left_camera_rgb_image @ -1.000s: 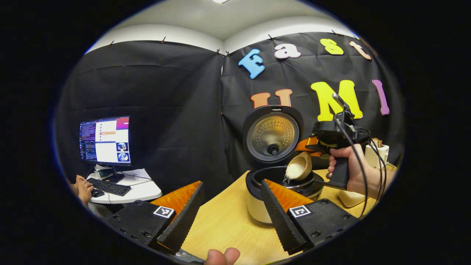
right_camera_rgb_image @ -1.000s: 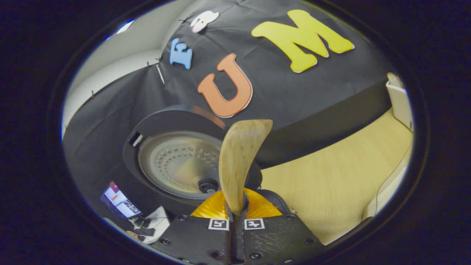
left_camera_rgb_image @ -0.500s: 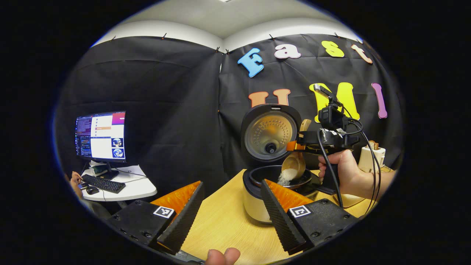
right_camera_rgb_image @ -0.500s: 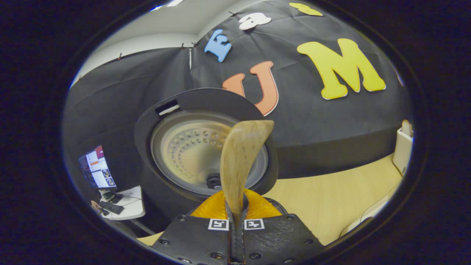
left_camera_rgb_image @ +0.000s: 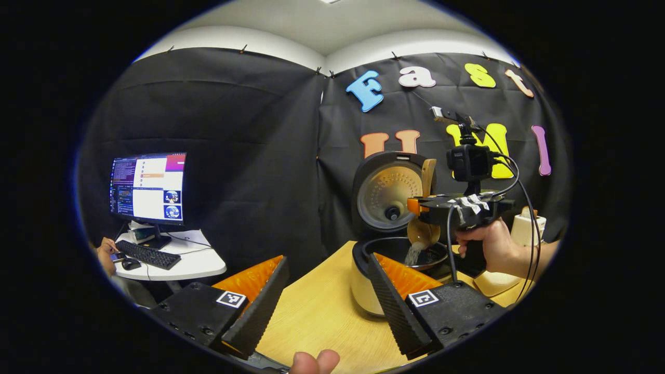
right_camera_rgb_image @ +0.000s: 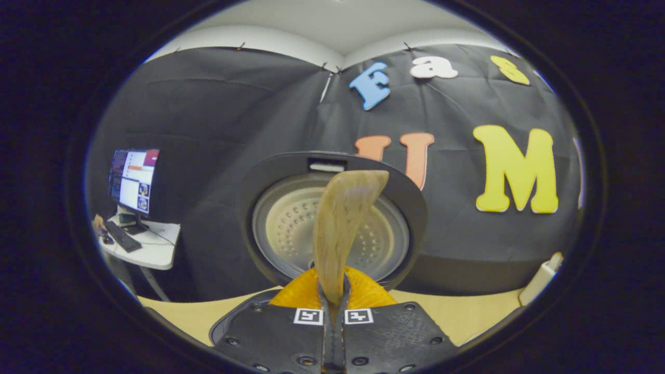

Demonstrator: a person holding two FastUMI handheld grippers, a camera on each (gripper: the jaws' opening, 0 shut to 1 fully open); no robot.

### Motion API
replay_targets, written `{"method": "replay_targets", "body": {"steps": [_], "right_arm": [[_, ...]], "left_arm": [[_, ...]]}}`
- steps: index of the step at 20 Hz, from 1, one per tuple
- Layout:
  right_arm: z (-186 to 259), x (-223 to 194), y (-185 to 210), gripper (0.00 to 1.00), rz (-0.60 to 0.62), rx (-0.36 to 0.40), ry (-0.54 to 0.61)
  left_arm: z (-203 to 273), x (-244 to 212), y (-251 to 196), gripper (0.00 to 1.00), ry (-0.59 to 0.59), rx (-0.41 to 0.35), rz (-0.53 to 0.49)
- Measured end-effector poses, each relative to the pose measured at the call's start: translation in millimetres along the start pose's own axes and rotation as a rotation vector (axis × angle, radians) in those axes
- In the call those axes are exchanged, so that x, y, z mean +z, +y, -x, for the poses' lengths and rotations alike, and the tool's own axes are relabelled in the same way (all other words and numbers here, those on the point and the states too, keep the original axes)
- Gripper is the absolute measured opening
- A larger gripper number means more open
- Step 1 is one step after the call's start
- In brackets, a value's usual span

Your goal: Close the left gripper, press the button to open the rice cooker; take a wooden spoon from the chopstick holder with the right hand, scoop a spoonful of rice and pour it into the rice cooker, then put the wooden spoon back into the chopstick holder.

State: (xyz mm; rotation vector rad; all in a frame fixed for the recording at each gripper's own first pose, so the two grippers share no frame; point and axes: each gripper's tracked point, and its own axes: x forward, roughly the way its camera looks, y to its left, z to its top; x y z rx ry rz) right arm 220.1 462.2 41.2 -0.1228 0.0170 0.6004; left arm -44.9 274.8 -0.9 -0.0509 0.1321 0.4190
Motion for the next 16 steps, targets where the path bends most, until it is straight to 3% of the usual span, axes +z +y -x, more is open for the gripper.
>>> {"method": "replay_targets", "body": {"steps": [9,14,16], "right_arm": [[4.0,14.4,5.8,0.0,0.163,-0.023,-0.069],[4.2,7.6,6.4,0.0,0.086,-0.009,-0.041],[3.1,2.7,6.7,0.0,-0.002,0.005,-0.023]], "left_arm": [[4.2,7.2,2.6,0.97,-0.02,-0.004,0.002],[3.1,6.8,5.1,0.97,-0.021,-0.001,0.016],[2.3,4.5,4.1,0.97,-0.011,0.0,0.021]]}}
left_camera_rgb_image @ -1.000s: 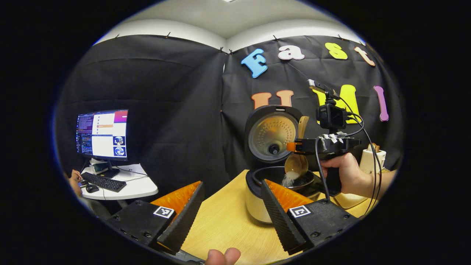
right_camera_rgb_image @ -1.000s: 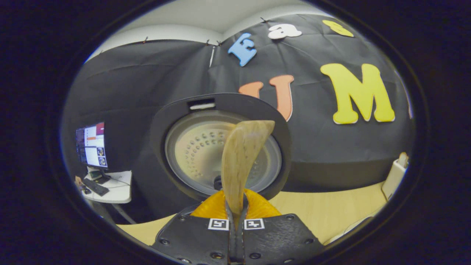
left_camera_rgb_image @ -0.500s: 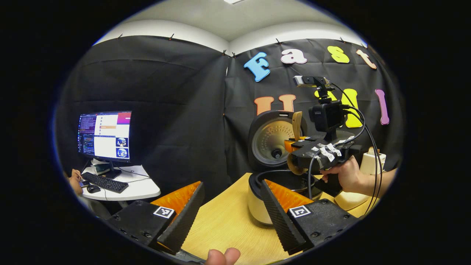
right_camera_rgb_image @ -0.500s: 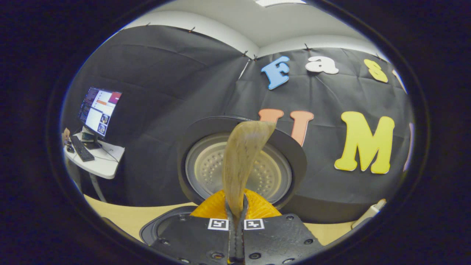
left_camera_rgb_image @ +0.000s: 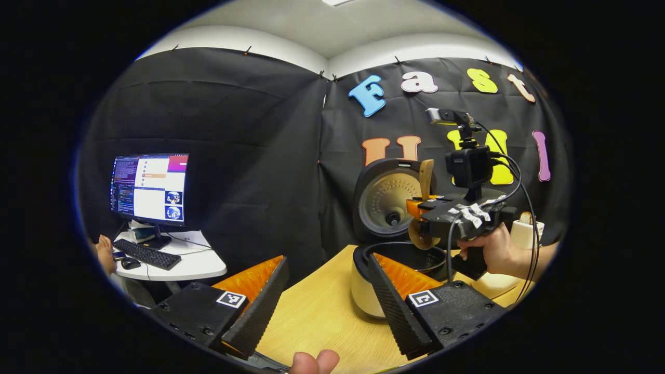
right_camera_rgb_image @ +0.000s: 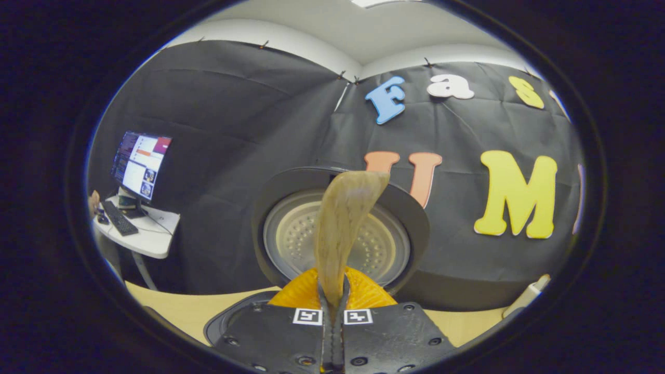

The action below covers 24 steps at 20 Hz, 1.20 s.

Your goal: Close the left gripper, press the button to open the rice cooker; take a wooden spoon from the chopstick holder with the right hand, scoop a spoonful of rice and pour it into the rice cooker, then put the wooden spoon back into the chopstick holder.

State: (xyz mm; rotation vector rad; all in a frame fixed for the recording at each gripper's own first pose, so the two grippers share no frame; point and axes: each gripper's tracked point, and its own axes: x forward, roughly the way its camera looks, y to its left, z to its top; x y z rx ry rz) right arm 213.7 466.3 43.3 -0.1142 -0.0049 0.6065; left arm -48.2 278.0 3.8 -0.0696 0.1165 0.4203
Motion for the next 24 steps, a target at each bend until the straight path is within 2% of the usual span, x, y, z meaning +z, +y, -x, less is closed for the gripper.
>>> {"method": "replay_targets", "body": {"steps": [2,6,11,13,16,19,24], "right_arm": [[6.8,-1.0,-8.7,0.0,-0.077,0.002,0.005],[16.1,5.1,-28.5,0.0,-0.236,0.057,0.024],[43.7,22.6,-68.1,0.0,-0.506,0.082,0.001],[59.3,22.9,-102.7,0.0,-0.56,0.04,-0.008],[89.6,10.1,-167.9,0.0,-0.575,-0.051,-0.009],[122.5,-7.2,-234.9,0.0,-0.586,-0.15,-0.005],[187.3,-29.6,-341.4,0.0,-0.588,-0.306,0.004]], "left_arm": [[0.2,2.0,-2.0,0.97,-0.003,-0.008,0.007],[-0.1,0.6,-11.0,0.97,-0.002,-0.03,0.02],[6.0,5.2,-25.9,0.97,-0.012,-0.047,0.002],[7.9,4.8,-37.3,0.98,-0.01,-0.063,-0.009],[12.4,10.0,-58.4,0.98,-0.026,-0.084,-0.037],[12.9,7.2,-83.1,0.97,-0.024,-0.119,-0.029],[10.6,-6.7,-109.8,0.97,0.013,-0.132,-0.016]]}}
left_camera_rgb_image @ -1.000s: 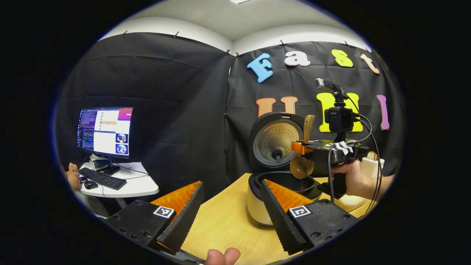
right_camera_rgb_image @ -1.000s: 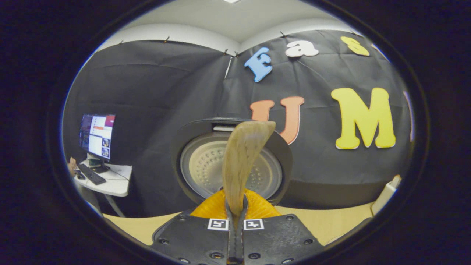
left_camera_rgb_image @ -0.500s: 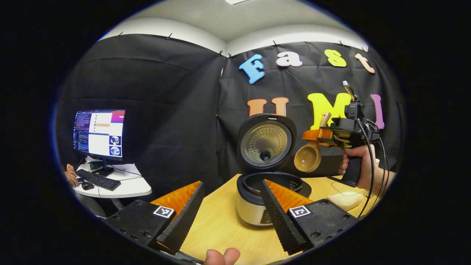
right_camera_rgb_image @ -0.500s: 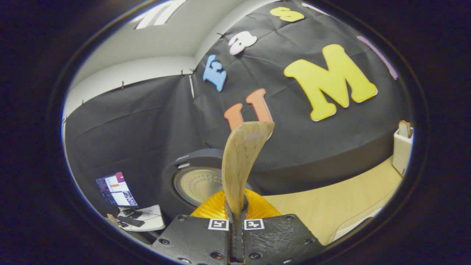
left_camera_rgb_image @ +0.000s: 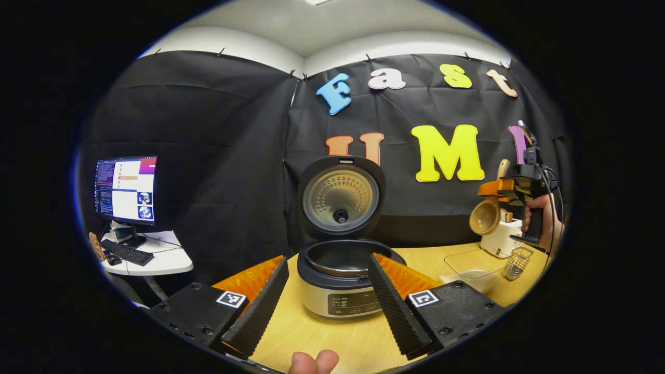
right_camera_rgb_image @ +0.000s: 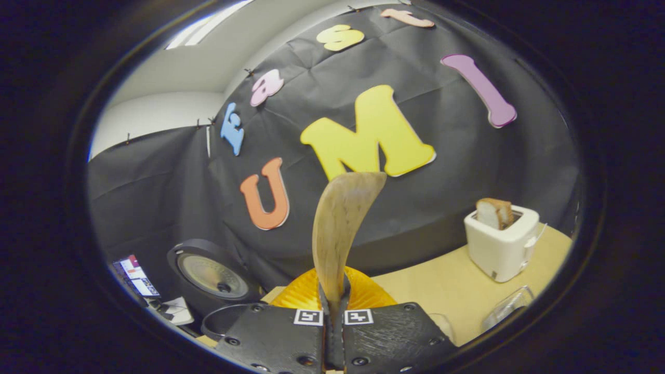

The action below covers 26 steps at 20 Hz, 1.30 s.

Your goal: Close the left gripper, press the button to open the rice cooker; take a wooden spoon from the chopstick holder with the right hand, scoop a spoonful of rice and pour it into the rice cooker, then put the wooden spoon back into the chopstick holder.

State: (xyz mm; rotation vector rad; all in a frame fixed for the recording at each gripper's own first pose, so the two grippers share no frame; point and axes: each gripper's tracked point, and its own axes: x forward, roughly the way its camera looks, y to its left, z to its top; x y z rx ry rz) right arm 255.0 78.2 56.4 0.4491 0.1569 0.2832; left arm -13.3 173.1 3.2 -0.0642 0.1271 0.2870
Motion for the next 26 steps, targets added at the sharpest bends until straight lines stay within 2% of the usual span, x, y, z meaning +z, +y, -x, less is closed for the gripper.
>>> {"method": "replay_targets", "body": {"steps": [6,11,16,22,26], "right_arm": [[41.4,39.2,-104.7,0.0,0.061,-0.162,-0.047],[56.1,33.6,-164.6,0.01,0.119,-0.263,-0.041],[58.2,6.9,-197.1,0.0,0.106,-0.319,-0.001],[55.6,-23.0,-220.7,0.0,0.161,-0.375,0.012],[56.1,-43.5,-231.6,0.01,0.15,-0.401,0.04]], "left_arm": [[0.8,-4.6,-37.6,0.97,0.019,-0.057,0.026],[1.9,-9.0,-54.1,0.98,0.029,-0.087,0.022],[2.9,-7.5,-40.4,0.98,0.027,-0.066,0.027],[3.6,-1.4,-28.9,0.98,0.012,-0.043,0.04],[3.0,-4.4,-27.9,0.98,0.019,-0.041,0.038]]}}
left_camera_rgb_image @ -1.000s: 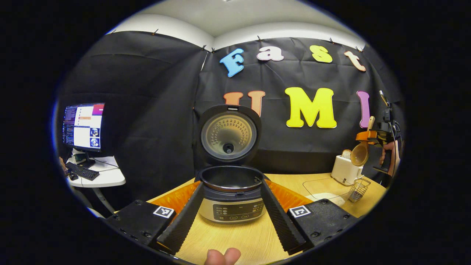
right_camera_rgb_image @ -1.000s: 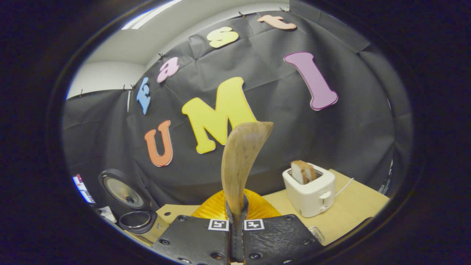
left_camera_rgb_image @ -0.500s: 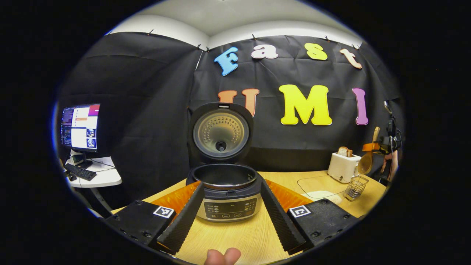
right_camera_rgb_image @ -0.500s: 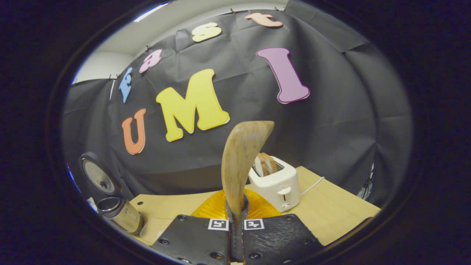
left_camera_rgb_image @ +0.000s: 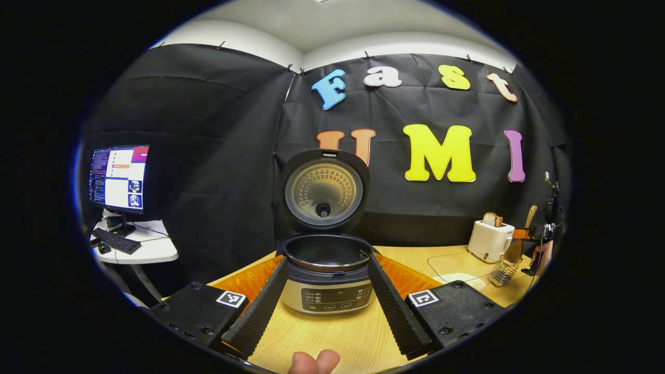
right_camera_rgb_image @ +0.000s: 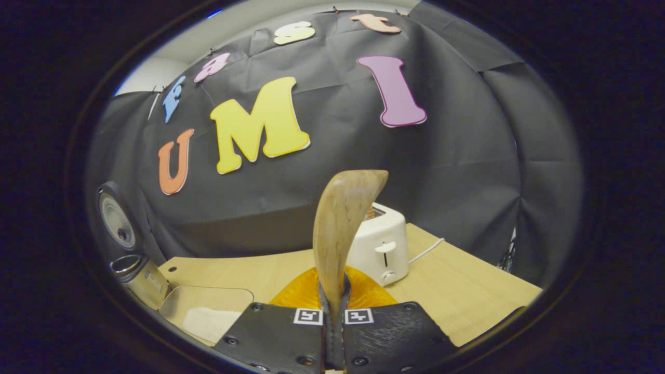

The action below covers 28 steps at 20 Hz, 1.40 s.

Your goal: Close the left gripper, press the button to open the rice cooker; take a wooden spoon from the chopstick holder with the right hand, scoop a spoonful of rice and pour it into the rice cooker, then put the wooden spoon back into the chopstick holder.

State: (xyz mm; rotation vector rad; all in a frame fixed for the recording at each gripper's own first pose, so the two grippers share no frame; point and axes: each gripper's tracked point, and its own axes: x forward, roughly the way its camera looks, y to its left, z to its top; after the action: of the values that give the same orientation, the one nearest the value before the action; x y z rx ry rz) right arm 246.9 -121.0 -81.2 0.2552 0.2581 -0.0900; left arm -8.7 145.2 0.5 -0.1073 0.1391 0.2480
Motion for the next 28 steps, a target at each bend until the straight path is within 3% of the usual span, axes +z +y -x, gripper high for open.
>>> {"method": "replay_targets", "body": {"steps": [4,10,14,16,18,21,22,28], "right_arm": [[-2.1,-12.5,-6.8,0.07,-0.006,-0.013,0.025],[17.3,18.1,-13.9,0.16,0.008,-0.025,-0.079],[39.4,54.3,-27.8,0.77,0.094,-0.065,-0.192],[55.1,73.5,-30.8,0.94,0.126,-0.07,-0.243],[71.4,86.2,-28.2,0.89,0.15,-0.065,-0.278],[100.3,91.4,-11.0,0.94,0.198,-0.025,-0.319],[110.3,90.1,-2.2,0.99,0.213,0.001,-0.328],[164.6,81.5,40.2,0.97,0.234,0.159,-0.336]], "left_arm": [[-0.1,0.1,-0.2,0.98,0.002,-0.003,-0.004],[-0.7,-1.7,-1.8,0.97,0.006,-0.001,-0.004],[0.0,-1.9,-8.5,0.97,0.004,-0.001,-0.004],[-0.4,-0.1,-12.4,0.98,0.002,-0.003,-0.002],[-2.9,3.9,-15.5,0.98,0.001,-0.006,-0.012],[-9.3,27.4,-19.5,0.97,-0.022,-0.012,-0.032],[-13.3,39.7,-20.2,0.97,-0.038,-0.013,-0.042],[-46.8,121.3,-32.2,0.97,-0.101,-0.037,-0.077]]}}
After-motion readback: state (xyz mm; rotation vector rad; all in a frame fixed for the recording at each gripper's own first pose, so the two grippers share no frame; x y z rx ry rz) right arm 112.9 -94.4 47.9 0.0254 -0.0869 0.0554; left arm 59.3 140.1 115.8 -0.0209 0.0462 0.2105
